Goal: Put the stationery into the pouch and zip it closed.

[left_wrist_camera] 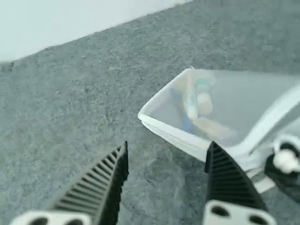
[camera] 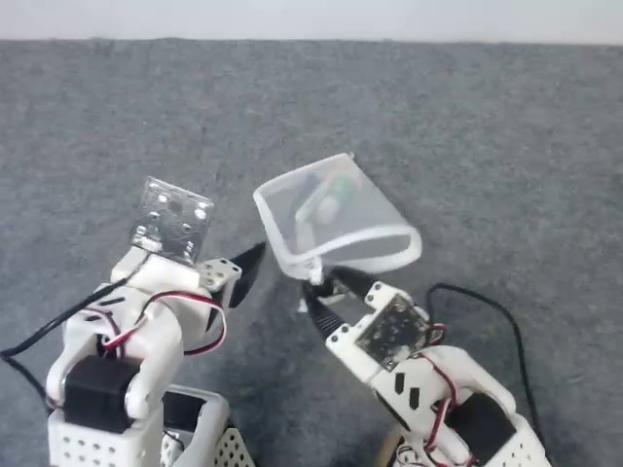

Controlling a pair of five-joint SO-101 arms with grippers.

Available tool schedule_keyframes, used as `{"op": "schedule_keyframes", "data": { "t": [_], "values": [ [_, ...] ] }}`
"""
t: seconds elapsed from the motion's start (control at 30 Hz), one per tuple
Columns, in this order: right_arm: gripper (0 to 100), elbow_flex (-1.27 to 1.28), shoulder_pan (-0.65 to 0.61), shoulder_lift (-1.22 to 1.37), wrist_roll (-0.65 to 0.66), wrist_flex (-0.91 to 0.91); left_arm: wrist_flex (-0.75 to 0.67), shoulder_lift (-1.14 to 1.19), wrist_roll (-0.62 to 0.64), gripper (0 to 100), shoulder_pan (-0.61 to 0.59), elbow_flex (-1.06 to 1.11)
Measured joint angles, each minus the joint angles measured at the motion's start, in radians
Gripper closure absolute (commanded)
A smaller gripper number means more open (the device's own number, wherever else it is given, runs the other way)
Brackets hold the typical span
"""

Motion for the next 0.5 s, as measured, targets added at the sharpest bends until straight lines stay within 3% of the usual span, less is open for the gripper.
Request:
{"op": "schedule_keyframes", "data": {
  "t": [0.3,0.5],
  "values": [
    [99.2,-0.057,0.127,0.0,0.0,0.0,0.0,0.0,-0.037,70,0.04,0.009],
    [99.2,-0.101,0.155,-0.003,0.0,0.063,0.037,0.0,-0.04,70,0.201,0.009]
  ]
}}
